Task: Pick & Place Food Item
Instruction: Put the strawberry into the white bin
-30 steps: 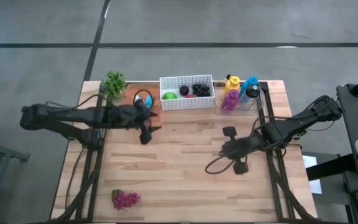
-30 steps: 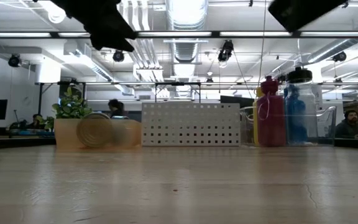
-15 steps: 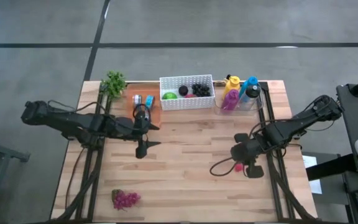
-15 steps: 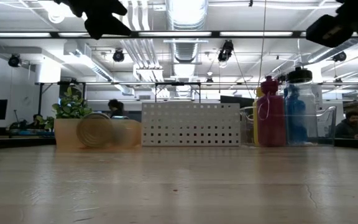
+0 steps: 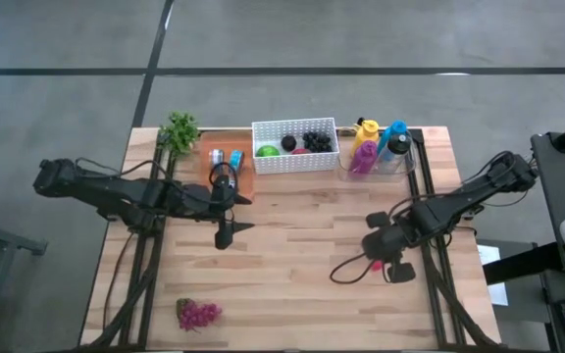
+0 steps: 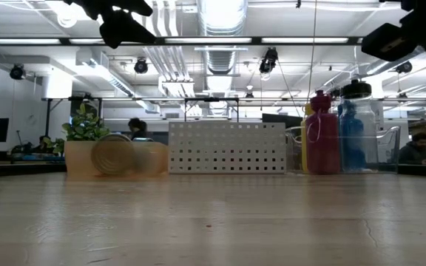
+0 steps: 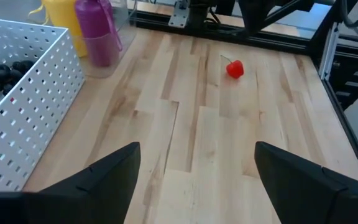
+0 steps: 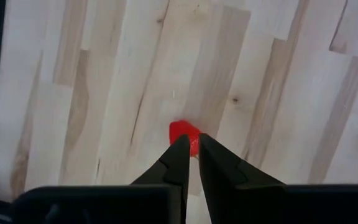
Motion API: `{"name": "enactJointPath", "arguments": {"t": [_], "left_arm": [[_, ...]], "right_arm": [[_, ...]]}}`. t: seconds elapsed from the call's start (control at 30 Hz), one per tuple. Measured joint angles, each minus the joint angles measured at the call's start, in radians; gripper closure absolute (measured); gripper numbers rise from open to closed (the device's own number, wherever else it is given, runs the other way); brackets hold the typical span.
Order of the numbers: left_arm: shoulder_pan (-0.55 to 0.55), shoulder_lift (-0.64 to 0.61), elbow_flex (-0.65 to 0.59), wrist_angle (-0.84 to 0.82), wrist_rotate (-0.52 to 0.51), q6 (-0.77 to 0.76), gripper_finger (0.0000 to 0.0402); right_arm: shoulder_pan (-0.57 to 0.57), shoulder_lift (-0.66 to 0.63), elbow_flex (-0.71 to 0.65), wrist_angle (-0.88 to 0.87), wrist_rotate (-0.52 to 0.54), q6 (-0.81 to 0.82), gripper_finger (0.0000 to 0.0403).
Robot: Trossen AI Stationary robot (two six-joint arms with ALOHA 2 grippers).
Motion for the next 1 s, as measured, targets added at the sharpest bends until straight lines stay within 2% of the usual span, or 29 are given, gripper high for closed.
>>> {"name": "enactJointPath", "arguments": {"t": [0.17,0.6,1.0], "left_arm": [[0.0,0.0,0.0,0.0,0.0,0.0,0.0078],[0.0,0.0,0.0,0.002,0.0,0.001,0.0095],[0.0,0.0,0.0,0.002,0.0,0.001,0.0108]], "right_arm": [[0.0,0.038,0.0,0.013,0.0,-0.003,0.034],[0.012,0.123,-0.002,0.025,-0.004,0.006,0.0203],[0.061,0.265,-0.033,0.029,-0.012,-0.031,0.0172]]}}
